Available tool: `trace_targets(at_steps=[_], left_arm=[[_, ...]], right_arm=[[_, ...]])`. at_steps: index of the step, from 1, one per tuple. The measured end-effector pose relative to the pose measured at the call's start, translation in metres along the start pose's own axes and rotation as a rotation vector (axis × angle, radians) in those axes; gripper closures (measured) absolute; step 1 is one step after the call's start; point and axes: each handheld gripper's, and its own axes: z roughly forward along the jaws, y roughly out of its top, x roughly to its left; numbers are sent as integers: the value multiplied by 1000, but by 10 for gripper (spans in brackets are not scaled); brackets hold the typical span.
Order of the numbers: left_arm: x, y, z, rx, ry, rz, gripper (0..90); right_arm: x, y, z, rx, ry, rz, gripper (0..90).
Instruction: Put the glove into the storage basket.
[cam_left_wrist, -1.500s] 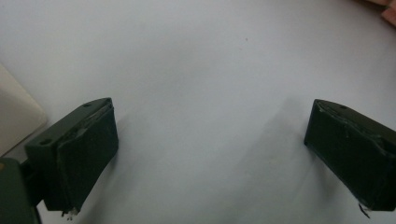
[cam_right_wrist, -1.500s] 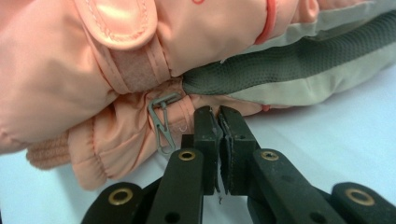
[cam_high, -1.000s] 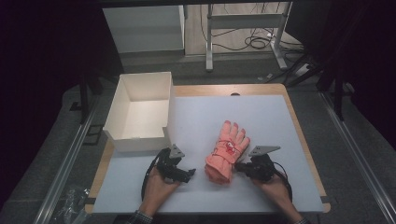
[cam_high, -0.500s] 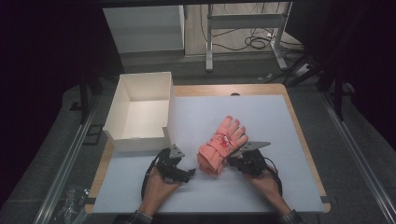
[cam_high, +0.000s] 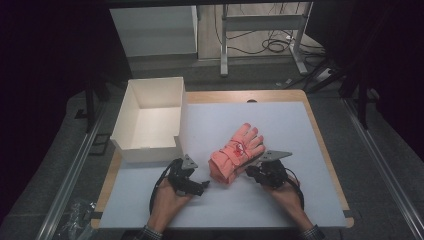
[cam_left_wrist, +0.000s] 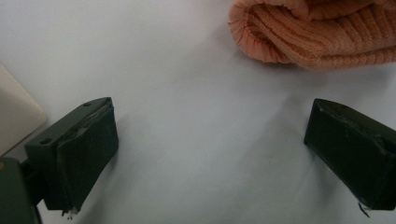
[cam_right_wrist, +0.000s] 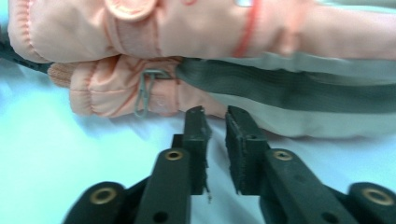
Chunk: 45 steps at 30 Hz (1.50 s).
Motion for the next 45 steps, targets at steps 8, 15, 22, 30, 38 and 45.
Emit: trace_targets(at_steps=[8,15,22,30,38,45], left_arm=[[0,0,0,-4,-3,-1,29],[0,0,0,-4,-5,-4,28],[3,2,-2,5,-14,-43,32],[3,18,-13,52,-81,-47,20],[3,47,-32,72,-142,-31,1],[-3,81,-35,75,-164,5,0]], right_arm=[[-19,-10,-21,-9,-64,0,534],[-37,-22,-35,-2,-161,-7,373],[-49,-30,-35,18,-205,-7,276],[-53,-34,-33,30,-204,3,226],[-52,-35,-32,19,-203,7,226],[-52,-35,-32,21,-205,5,225]])
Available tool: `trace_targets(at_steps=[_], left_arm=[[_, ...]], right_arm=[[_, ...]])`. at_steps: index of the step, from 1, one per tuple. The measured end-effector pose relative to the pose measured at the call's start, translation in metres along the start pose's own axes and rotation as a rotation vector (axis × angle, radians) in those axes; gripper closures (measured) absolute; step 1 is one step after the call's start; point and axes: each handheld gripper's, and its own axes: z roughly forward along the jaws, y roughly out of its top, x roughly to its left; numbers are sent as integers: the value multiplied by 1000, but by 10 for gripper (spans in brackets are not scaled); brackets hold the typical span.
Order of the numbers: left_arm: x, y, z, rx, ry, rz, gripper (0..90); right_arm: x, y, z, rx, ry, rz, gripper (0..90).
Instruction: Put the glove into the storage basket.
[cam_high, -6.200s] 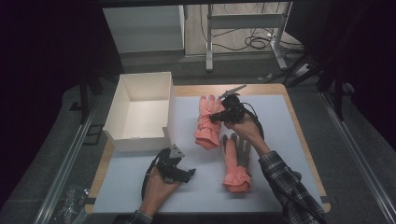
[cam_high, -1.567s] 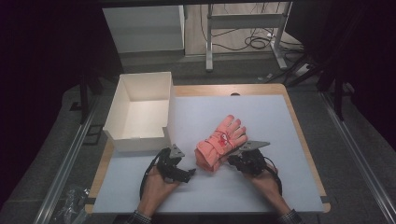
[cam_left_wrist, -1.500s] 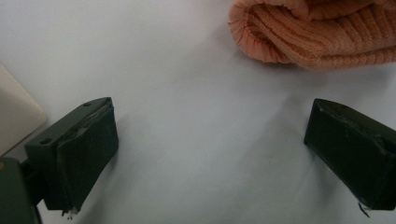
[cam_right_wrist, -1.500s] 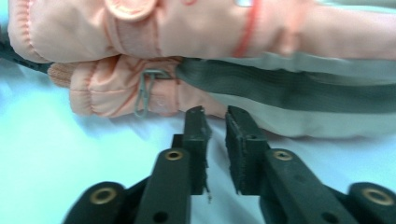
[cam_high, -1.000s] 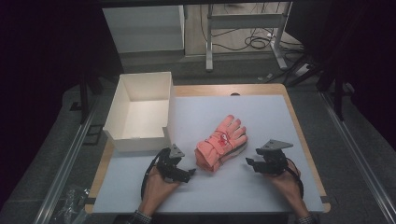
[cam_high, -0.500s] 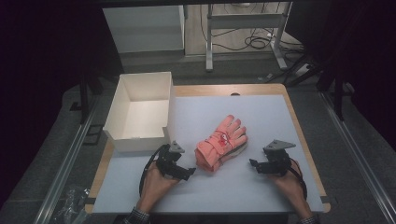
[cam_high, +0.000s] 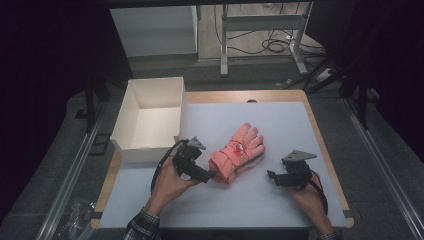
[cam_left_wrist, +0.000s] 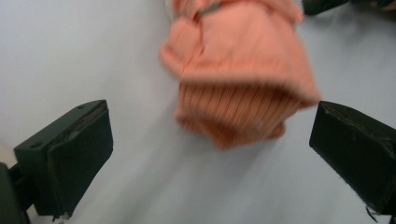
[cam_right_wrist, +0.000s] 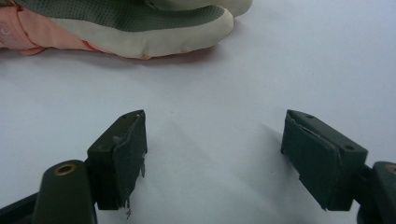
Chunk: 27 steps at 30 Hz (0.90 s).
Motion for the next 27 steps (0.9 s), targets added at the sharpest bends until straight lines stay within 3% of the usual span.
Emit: trace_targets(at_steps=[6,9,14,19,21,27], left_arm=[[-5,31,10,24,-8,44,0],[-8,48,20,51,10,80,0],[-9,65,40,98,4,99,0],[-15,68,61,134,12,113,0],[-19,66,69,156,36,127,0],[-24,54,84,185,58,135,0]], right_arm=[[0,0,0,-1,0,0,226],[0,0,0,-1,0,1,226],[0,0,0,-1,1,-1,226],[0,0,0,-1,0,0,226],[0,0,0,-1,0,-1,226],[0,0,0,-1,0,0,226]])
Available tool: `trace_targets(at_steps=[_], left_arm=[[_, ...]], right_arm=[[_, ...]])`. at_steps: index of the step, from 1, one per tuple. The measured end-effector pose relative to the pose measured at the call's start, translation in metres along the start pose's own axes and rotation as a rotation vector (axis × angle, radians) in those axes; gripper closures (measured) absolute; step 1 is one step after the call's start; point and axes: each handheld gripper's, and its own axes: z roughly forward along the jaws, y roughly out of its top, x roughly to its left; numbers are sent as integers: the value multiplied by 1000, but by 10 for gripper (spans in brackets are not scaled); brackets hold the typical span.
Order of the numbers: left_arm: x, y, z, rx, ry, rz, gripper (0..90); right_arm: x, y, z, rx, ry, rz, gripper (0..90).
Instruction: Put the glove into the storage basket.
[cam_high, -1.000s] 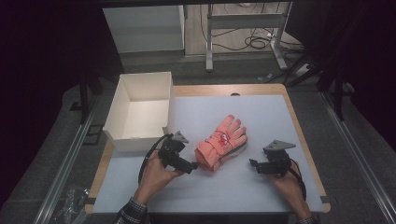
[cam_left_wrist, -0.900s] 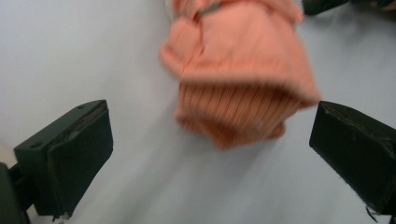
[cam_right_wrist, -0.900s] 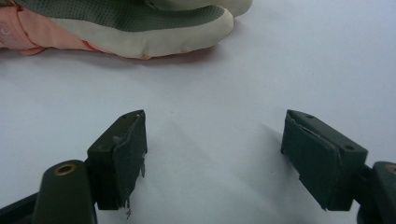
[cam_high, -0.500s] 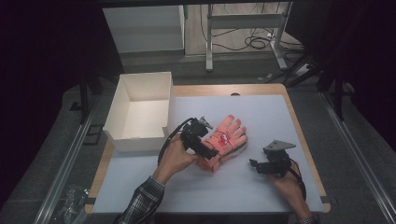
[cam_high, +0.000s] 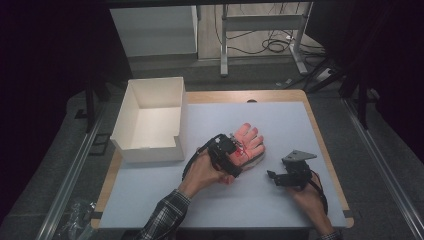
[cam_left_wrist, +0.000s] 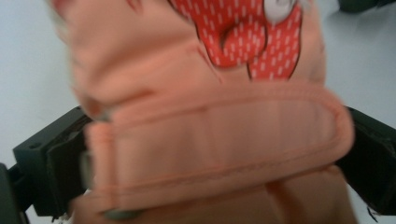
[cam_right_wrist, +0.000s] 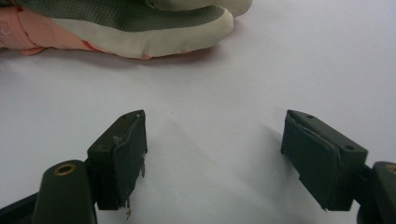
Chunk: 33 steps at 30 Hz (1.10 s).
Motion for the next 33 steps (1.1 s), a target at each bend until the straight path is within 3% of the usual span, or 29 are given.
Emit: trace_targets(at_steps=[7,15,16,18,22,27,33], left_arm=[[-4,-11,7,-24,12,-12,0],[-9,-13,21,6,30,-25,0],[-10,-14,26,37,38,-13,1],[-8,-16,27,26,16,-28,11],[-9,-14,22,41,4,-25,95],[-7,-12,15,41,-12,-19,304],[-2,-11,7,31,-41,-24,368]], right_arm=[[0,0,0,0,0,1,225],[0,0,0,0,-1,1,225],[0,0,0,-1,-1,1,226],[0,0,0,-1,-1,1,226],[0,0,0,0,-1,1,225],[0,0,0,0,-1,1,225],[0,0,0,0,0,-1,225]])
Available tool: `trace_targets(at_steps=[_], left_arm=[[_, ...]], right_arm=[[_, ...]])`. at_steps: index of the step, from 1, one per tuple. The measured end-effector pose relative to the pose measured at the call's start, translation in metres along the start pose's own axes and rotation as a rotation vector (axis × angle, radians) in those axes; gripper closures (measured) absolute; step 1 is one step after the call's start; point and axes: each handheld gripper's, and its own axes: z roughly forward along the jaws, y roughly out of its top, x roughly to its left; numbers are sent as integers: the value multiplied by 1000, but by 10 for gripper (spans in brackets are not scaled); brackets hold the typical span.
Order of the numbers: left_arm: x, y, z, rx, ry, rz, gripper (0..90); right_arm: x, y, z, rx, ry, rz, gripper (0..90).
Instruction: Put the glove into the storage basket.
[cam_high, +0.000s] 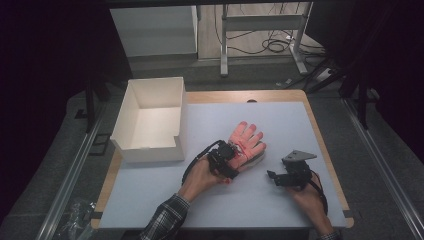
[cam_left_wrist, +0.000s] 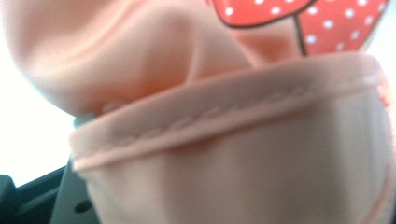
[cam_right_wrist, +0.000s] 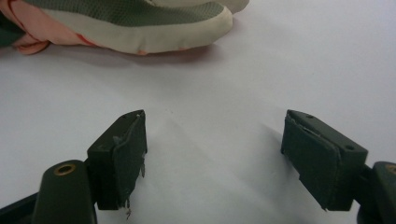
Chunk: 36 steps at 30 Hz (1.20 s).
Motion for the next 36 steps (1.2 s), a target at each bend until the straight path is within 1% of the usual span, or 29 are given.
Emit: trace_targets(at_steps=[2,3,4,8,17,18,20,21,22,23,24,25,27,28,29,30,32,34,35,36], left_arm=[[1,1,-3,2,9,-5,373],[2,2,-5,0,28,-5,373],[3,2,-8,-2,35,-6,374],[8,6,-18,-25,38,-27,372],[18,14,-39,-33,101,-28,363],[19,15,-40,-42,101,-38,363],[21,16,-44,-38,109,-33,362],[22,17,-47,-47,116,-37,361],[24,17,-49,-47,122,-30,361],[25,18,-51,-58,119,-38,361],[28,18,-54,-55,118,-34,361],[30,19,-56,-60,114,-42,361],[33,21,-61,-66,126,-51,361],[34,21,-62,-60,133,-45,361],[35,22,-65,-67,145,-49,361],[36,22,-67,-66,154,-43,362],[40,23,-73,-74,169,-51,362],[42,24,-77,-79,175,-56,362],[46,25,-84,-83,188,-62,362],[48,26,-86,-81,195,-62,362]], right_arm=[[0,0,0,0,0,0,225],[0,0,0,0,0,0,225],[0,0,0,0,0,0,225],[0,0,0,0,0,0,225],[0,0,0,0,0,1,225],[0,0,0,0,0,0,225],[0,0,0,-1,0,0,225],[0,0,0,-1,0,0,225],[0,0,0,-1,1,0,225],[0,0,0,-1,2,2,225],[0,0,0,-1,2,2,224],[0,0,0,-2,2,0,224],[0,0,0,-2,2,0,225],[0,0,0,-1,2,0,224],[0,0,0,-1,2,0,224],[0,0,0,0,2,1,224],[0,0,0,-1,3,1,224],[0,0,0,-4,3,2,224],[0,0,0,-4,4,3,224],[0,0,0,-4,4,3,224]])
